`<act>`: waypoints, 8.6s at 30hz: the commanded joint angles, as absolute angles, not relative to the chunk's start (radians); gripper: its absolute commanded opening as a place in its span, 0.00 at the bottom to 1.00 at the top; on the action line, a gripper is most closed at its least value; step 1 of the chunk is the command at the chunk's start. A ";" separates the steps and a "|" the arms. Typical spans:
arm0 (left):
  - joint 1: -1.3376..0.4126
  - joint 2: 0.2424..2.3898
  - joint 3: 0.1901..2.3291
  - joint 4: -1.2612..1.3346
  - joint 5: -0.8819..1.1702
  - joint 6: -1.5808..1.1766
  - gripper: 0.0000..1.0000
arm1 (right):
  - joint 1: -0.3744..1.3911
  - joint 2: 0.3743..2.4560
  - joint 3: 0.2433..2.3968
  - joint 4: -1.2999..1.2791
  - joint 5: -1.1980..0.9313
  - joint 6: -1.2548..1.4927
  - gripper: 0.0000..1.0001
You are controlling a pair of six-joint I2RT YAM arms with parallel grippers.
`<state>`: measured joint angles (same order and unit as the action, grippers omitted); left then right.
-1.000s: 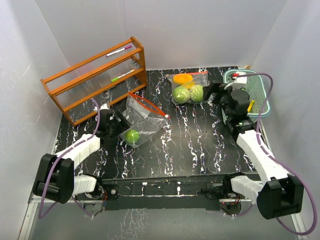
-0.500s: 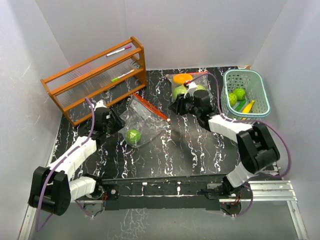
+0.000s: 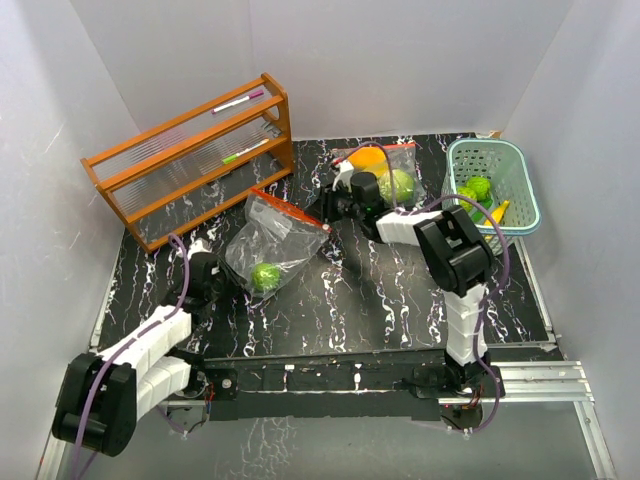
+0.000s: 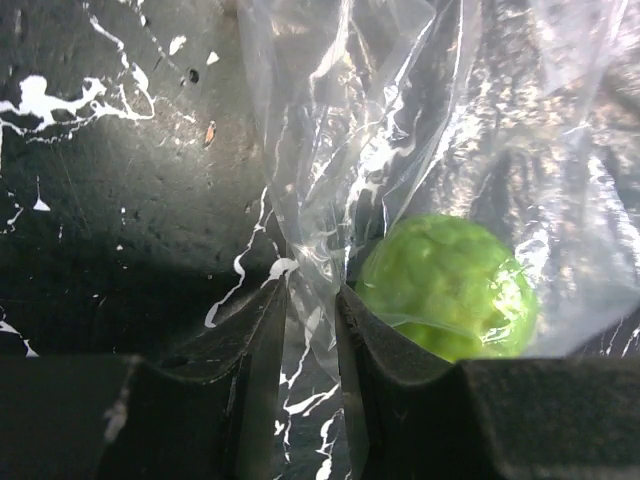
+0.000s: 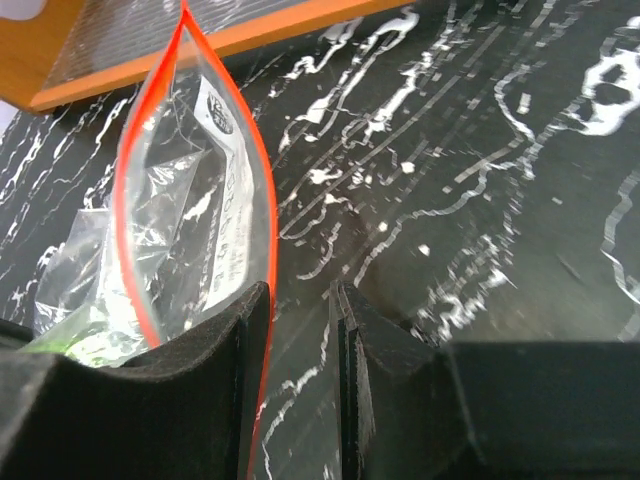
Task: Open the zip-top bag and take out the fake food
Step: Adjust the zipper food storage bag at the center of the board.
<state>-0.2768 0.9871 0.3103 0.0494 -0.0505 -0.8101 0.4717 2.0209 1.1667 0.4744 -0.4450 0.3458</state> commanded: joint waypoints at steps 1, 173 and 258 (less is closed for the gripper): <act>-0.278 1.030 0.292 0.163 -0.025 -0.837 0.25 | 0.516 2.099 1.285 0.531 -0.487 0.343 0.34; -0.286 1.144 0.642 -0.108 0.123 -0.606 0.00 | 0.577 2.095 0.862 0.907 -0.562 0.666 0.57; -0.288 1.049 0.876 -0.163 0.281 -0.672 0.00 | 0.596 2.148 0.811 1.134 -0.753 0.692 0.32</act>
